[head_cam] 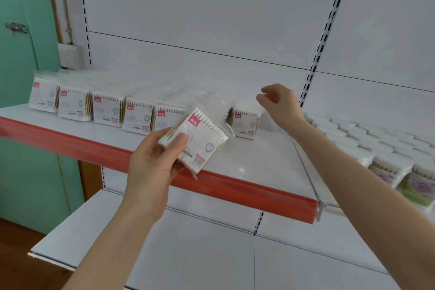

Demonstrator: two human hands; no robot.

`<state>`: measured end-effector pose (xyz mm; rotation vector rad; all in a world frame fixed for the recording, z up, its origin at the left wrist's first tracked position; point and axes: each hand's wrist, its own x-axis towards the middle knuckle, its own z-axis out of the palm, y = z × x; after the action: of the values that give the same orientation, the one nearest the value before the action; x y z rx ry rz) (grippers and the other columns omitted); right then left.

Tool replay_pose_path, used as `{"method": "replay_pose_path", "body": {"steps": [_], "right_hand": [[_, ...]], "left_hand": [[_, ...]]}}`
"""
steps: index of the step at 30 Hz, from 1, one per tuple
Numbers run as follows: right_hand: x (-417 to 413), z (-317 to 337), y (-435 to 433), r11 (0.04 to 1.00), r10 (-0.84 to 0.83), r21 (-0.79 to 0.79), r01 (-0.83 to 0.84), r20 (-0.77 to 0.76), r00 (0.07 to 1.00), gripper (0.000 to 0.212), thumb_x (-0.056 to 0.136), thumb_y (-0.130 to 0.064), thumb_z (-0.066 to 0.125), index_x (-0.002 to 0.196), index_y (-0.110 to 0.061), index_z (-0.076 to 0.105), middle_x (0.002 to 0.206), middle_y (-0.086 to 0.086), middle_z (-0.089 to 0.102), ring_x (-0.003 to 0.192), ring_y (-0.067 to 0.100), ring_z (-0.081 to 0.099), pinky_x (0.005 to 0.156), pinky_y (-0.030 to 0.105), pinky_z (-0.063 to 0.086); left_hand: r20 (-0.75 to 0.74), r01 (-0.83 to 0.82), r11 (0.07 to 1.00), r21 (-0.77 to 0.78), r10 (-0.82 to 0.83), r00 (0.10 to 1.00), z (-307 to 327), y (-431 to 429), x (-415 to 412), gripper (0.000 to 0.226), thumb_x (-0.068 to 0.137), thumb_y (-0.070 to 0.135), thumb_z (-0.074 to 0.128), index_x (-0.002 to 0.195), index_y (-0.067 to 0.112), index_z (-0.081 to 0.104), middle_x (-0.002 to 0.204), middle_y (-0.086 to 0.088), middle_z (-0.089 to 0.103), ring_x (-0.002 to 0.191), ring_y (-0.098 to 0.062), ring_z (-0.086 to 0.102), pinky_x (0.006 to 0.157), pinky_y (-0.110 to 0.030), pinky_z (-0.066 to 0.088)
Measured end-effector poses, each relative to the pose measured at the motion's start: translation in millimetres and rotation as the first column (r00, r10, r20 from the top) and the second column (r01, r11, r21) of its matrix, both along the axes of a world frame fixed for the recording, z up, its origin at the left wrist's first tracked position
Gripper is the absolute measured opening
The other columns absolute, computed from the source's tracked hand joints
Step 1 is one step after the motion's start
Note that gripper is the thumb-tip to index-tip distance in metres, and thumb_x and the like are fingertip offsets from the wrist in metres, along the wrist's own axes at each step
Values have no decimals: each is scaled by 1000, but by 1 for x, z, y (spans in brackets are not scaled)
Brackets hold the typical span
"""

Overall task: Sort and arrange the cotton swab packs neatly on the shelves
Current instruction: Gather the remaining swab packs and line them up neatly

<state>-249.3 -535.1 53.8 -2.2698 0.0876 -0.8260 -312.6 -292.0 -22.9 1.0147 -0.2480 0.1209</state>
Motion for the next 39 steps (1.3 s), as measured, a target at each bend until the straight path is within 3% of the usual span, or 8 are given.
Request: {"method": "replay_pose_path", "body": {"steps": [5, 10, 12, 16, 21, 29, 34, 39], "right_hand": [[-70, 22, 35, 906, 419, 121, -405, -125, 899, 13, 89, -25, 58, 100, -18, 62, 95, 3, 69, 86, 12, 66, 79, 30, 54], [-97, 11, 41, 892, 450, 198, -406, -300, 841, 23, 82, -15, 67, 102, -13, 57, 84, 6, 70, 72, 11, 65, 67, 24, 54], [-98, 6, 35, 899, 424, 234, -370, -256, 869, 18, 82, -12, 68, 97, -11, 58, 77, 4, 70, 66, 10, 65, 60, 19, 51], [-79, 6, -1, 981, 150, 139, -136, -101, 983, 14, 84, -11, 66, 98, -9, 63, 72, 3, 61, 62, 10, 57, 58, 17, 49], [-33, -10, -33, 994, -82, -89, 69, -157, 984, 19, 83, -16, 66, 102, -13, 66, 84, -1, 57, 87, 23, 57, 87, 41, 50], [20, -21, -9, 994, -34, -107, 13, -196, 980, 25, 87, -11, 61, 111, -3, 61, 98, 8, 53, 87, 20, 50, 55, 19, 38], [33, -30, -9, 988, -62, -153, 32, -192, 979, 27, 88, -12, 60, 114, -5, 61, 120, 13, 57, 112, 23, 51, 79, 21, 35], [37, -34, -8, 989, -99, -129, 76, -185, 978, 31, 87, -15, 62, 115, -4, 56, 125, 17, 49, 109, 27, 50, 75, 22, 34]], "left_hand": [[82, 0, 994, 110, -9, 997, 7, -17, 0, 20, 73, 12, 69, 91, 17, 63, 83, 2, 71, 77, -10, 70, 62, -24, 57], [85, -13, 998, 68, 7, 996, 7, -36, -1, 13, 81, 12, 66, 89, 18, 59, 85, 1, 69, 79, -12, 69, 66, -25, 57], [175, -119, 970, 212, 82, 981, 1, -43, 0, 13, 82, 16, 67, 89, 21, 57, 86, 3, 67, 80, -11, 67, 71, -21, 54], [608, -473, 664, 579, 36, 793, -24, -50, 5, 36, 89, 32, 62, 118, 11, 58, 104, 5, 65, 98, -9, 61, 83, -14, 43], [763, -694, 326, 642, -181, 621, -50, -51, 19, 39, 87, 40, 44, 82, 12, 70, 79, 1, 69, 78, -19, 66, 84, -30, 44], [749, -690, 298, 659, -181, 637, -53, -51, 23, 38, 86, 42, 46, 86, 16, 74, 90, 2, 72, 90, -17, 68, 85, -32, 44], [755, -698, 298, 651, -165, 634, -54, -51, 21, 37, 86, 43, 47, 85, 16, 74, 89, 3, 72, 91, -17, 68, 85, -31, 42], [776, -720, 298, 627, -158, 611, -55, -53, 22, 37, 85, 42, 48, 85, 16, 74, 87, 3, 72, 88, -16, 68, 84, -29, 42]]}}
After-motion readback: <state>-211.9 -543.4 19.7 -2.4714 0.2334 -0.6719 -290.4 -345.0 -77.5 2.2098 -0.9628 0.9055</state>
